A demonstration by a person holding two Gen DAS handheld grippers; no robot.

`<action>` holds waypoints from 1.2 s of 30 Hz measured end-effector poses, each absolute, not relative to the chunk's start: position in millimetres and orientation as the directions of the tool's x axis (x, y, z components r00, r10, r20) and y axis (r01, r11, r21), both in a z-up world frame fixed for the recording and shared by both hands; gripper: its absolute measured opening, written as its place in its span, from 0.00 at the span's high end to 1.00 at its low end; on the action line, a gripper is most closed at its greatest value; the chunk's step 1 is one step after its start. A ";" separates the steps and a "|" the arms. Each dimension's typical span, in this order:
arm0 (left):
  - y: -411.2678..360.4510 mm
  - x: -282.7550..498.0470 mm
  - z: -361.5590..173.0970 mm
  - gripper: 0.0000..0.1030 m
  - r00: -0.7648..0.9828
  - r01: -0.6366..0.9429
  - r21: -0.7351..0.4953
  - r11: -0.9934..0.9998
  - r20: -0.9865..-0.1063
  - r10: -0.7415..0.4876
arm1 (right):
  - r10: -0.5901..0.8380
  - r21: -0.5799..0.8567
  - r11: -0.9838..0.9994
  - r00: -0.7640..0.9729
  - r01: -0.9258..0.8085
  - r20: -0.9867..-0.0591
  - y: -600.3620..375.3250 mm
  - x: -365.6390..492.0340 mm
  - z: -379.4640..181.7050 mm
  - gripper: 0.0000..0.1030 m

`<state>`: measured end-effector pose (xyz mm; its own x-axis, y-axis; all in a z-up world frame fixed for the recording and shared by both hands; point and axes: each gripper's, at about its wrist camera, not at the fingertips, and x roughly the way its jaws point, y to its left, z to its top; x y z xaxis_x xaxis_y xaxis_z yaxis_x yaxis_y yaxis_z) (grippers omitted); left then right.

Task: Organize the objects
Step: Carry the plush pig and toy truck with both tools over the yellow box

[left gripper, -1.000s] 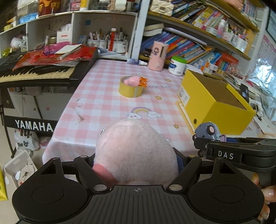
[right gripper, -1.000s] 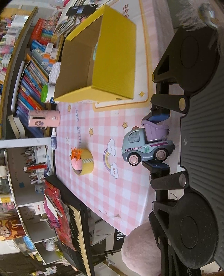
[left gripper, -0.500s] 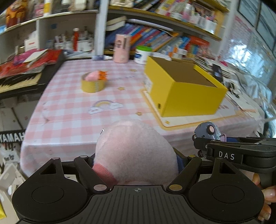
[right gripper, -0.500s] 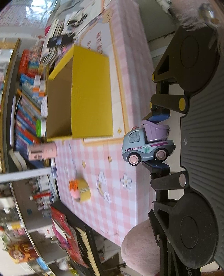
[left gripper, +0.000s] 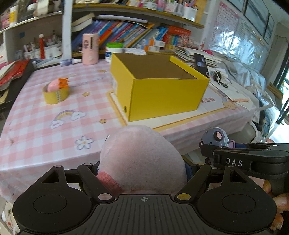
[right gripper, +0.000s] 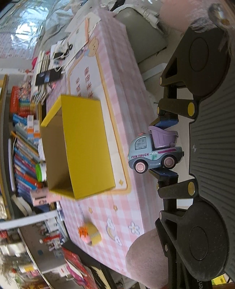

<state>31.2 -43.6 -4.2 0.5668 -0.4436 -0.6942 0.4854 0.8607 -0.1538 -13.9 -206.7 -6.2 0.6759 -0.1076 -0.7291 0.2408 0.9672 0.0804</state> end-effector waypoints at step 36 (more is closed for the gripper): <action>-165.4 151.2 46.3 0.23 0.726 0.482 -0.053 0.874 -0.535 -0.433 | -0.123 0.048 0.983 0.826 0.178 -0.550 -331.8 111.4 56.5 0.59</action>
